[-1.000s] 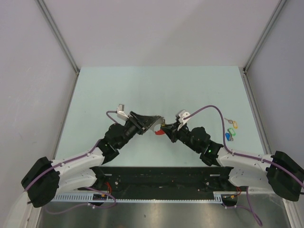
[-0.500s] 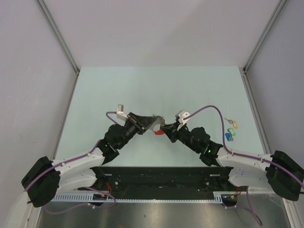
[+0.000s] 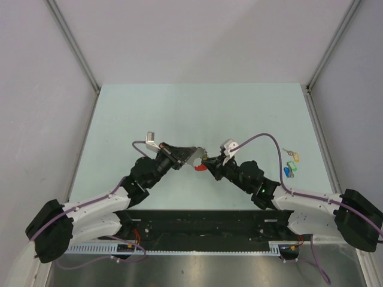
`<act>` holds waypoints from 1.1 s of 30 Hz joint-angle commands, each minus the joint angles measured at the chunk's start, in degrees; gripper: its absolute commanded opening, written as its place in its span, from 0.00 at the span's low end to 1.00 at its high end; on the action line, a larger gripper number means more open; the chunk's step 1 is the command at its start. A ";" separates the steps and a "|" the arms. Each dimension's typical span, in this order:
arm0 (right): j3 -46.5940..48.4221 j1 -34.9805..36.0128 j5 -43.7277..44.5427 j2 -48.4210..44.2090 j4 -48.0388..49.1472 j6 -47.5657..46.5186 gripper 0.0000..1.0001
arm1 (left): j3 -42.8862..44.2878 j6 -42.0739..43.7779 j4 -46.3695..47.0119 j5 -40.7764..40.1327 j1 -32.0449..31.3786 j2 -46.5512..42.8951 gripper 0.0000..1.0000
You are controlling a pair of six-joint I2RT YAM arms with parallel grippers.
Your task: Put the keys on the keyring
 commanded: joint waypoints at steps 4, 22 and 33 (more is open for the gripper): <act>-0.04 0.38 4.40 -0.91 1.81 -2.56 0.00 | 1.13 2.85 -6.52 -1.43 -0.30 -4.67 0.00; -0.92 1.17 5.91 -4.69 -5.23 -12.66 0.04 | 22.29 35.71 -41.84 19.30 9.10 -2.85 0.00; 5.04 -2.16 -14.91 -9.34 -19.01 -15.31 0.54 | 47.17 66.11 -70.38 31.00 10.51 11.92 0.00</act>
